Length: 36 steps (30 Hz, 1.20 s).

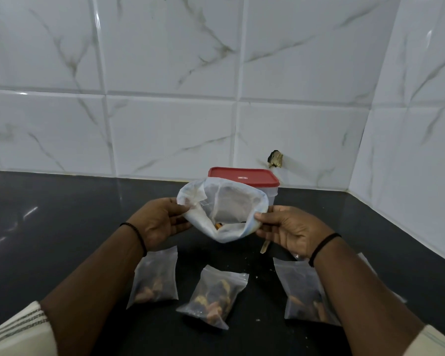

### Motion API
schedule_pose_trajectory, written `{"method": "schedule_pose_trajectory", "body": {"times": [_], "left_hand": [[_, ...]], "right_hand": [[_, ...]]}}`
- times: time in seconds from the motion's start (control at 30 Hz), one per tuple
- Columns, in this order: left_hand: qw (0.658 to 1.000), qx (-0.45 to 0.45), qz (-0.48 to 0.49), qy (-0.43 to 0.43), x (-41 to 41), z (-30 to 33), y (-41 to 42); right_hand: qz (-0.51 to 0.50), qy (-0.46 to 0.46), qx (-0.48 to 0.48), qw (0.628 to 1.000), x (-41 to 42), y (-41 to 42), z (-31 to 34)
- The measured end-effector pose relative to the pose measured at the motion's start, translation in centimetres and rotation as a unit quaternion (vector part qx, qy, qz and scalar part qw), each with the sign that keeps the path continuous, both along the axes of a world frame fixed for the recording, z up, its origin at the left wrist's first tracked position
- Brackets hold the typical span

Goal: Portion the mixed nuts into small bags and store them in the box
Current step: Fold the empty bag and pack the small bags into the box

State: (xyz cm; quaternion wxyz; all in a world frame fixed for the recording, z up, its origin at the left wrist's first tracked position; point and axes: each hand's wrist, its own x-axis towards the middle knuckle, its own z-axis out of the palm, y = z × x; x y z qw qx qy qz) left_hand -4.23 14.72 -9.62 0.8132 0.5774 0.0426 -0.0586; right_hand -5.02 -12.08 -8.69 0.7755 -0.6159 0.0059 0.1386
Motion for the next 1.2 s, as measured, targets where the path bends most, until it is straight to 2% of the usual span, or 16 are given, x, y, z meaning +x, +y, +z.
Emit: {"method": "schedule_pose_trajectory", "body": {"times": [0.17, 0.37, 0.47, 0.53, 0.57, 0.63, 0.7, 0.83, 0.9, 1.07, 1.13, 1.2], "left_hand": [[0.999, -0.02, -0.006, -0.027, -0.4, 0.2, -0.3], [0.999, 0.03, 0.025, -0.022, -0.4, 0.2, -0.8], [0.99, 0.11, 0.089, -0.013, -0.3, 0.0, -1.0], [0.963, 0.215, 0.158, -0.021, -0.1, -0.4, -0.8], [0.945, 0.268, 0.187, -0.031, 0.0, -0.5, -0.7], [0.916, 0.341, 0.207, -0.048, 0.1, -0.8, -0.7], [0.91, 0.359, 0.201, -0.045, 0.1, -1.0, -0.9], [0.939, 0.3, 0.163, -0.05, 0.0, -0.9, -1.0], [0.967, 0.207, 0.146, -0.04, -0.4, -0.4, -1.1], [0.983, 0.088, 0.157, 0.033, -0.2, 0.0, -0.2], [0.991, 0.066, 0.104, 0.045, 0.0, -0.3, 0.4], [0.995, 0.071, 0.036, 0.053, 0.0, -0.4, 0.5]], "right_hand": [[0.013, 0.008, 0.032, 0.999, -0.4, 0.2, 0.4], [-0.053, 0.006, -0.018, 0.998, 0.0, 0.8, 0.2], [-0.082, -0.012, -0.053, 0.995, 0.0, 1.4, -0.1], [-0.111, -0.037, -0.111, 0.987, -0.1, 2.0, -0.5], [-0.134, -0.064, -0.169, 0.974, -0.1, 2.2, -0.8], [-0.184, -0.151, -0.317, 0.918, 0.1, 2.6, -1.4], [-0.207, -0.212, -0.421, 0.857, 0.0, 2.5, -1.5], [-0.182, -0.239, -0.452, 0.84, 0.0, 1.9, -1.4], [-0.175, -0.246, -0.435, 0.848, 0.3, 1.9, -1.4], [-0.132, -0.155, -0.204, 0.958, 0.3, 1.3, -0.4], [-0.13, -0.108, -0.138, 0.976, 0.5, 0.9, -0.5], [-0.131, -0.083, -0.119, 0.981, 0.5, 0.7, -0.4]]}}
